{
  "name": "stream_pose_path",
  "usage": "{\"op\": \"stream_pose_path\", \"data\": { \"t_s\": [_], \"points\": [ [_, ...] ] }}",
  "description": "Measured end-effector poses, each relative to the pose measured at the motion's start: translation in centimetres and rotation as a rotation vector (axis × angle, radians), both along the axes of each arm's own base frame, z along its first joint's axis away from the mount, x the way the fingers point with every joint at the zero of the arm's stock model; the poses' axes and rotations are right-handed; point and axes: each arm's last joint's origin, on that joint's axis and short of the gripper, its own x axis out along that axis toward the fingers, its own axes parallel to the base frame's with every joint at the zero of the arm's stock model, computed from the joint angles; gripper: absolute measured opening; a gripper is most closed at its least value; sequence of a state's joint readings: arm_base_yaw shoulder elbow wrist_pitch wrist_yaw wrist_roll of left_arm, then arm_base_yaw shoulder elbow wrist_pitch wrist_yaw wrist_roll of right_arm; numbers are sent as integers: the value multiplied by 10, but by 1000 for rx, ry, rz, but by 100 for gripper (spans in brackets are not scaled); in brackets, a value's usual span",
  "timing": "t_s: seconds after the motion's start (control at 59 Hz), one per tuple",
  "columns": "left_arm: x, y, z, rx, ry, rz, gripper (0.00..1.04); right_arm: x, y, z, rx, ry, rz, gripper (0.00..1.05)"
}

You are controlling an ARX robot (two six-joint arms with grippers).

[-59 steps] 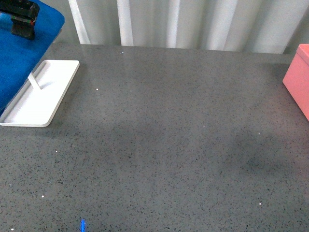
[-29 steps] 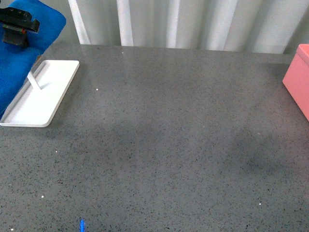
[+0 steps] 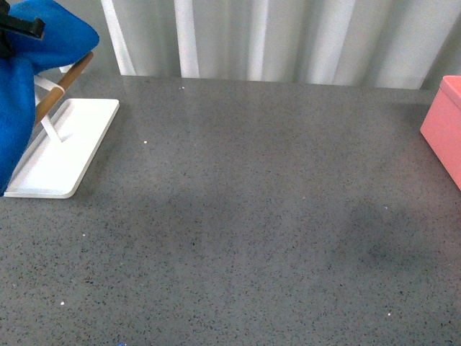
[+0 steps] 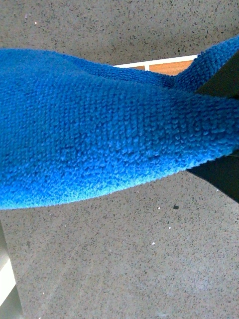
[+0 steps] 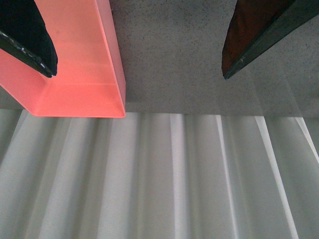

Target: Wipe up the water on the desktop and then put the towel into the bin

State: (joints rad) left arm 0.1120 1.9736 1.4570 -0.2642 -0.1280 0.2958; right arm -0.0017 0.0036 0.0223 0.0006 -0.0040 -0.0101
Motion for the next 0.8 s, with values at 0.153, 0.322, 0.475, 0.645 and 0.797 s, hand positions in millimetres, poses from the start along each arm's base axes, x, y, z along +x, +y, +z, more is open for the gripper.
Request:
{"op": "stream_pose_path", "data": {
  "t_s": [0.153,0.322,0.475,0.645,0.797],
  "points": [
    [-2,3,27,28,-66,5,6,0,0,0,0,0,0,98],
    [-5,-1,74,25,-189,-11,6,0,0,0,0,0,0,98],
    [-22,-41,122,-72,-349,-147,6,0,0,0,0,0,0,98],
    [-46,-95,142,-191,-455,-332,6,0,0,0,0,0,0,98],
    [-65,-143,137,-316,-464,-511,6,0,0,0,0,0,0,98]
  ]
}}
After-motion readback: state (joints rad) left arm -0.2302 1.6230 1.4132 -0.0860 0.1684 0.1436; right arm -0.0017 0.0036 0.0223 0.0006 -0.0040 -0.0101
